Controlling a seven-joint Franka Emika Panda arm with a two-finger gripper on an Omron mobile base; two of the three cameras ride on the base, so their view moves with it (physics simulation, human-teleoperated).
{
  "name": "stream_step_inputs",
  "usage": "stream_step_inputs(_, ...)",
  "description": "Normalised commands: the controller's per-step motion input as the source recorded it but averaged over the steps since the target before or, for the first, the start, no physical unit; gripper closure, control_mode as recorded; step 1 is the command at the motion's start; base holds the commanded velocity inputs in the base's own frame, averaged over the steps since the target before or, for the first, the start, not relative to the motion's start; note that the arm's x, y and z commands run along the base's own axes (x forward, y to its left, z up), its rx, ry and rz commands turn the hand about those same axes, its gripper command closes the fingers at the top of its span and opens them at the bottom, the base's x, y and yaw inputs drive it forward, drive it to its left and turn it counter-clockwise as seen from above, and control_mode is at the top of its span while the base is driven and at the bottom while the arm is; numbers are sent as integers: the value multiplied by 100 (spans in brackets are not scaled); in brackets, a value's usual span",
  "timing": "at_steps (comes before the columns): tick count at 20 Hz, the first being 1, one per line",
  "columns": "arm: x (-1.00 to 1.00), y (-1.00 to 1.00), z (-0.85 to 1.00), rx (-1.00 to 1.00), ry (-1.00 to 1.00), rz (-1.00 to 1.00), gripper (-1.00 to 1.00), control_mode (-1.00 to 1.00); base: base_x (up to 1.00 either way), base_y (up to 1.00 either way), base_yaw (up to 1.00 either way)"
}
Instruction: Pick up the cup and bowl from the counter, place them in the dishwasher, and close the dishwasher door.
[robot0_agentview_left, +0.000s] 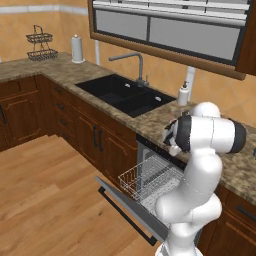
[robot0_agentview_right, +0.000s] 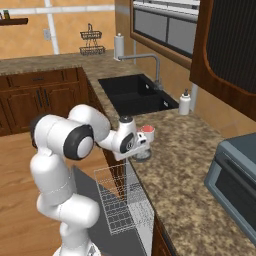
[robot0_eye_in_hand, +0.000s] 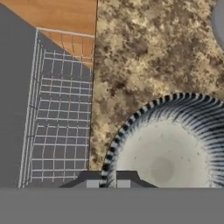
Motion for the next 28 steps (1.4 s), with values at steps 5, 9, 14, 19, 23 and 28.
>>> stream_step_inputs(5,-36,95,0,1,13,-12,100,-100,0,0,0)
stream_step_inputs(9,-4,92,-1,1,14,-11,100,-100,0,0,0)
stream_step_inputs(14,12,61,-14,3,13,-6,100,-100,0,0,0)
stream_step_inputs(19,37,29,-56,2,5,0,100,-100,0,0,0)
stream_step_inputs(23,41,33,-79,0,0,0,100,-100,0,0,0)
stream_step_inputs(28,40,35,-89,0,0,0,100,-100,0,0,0)
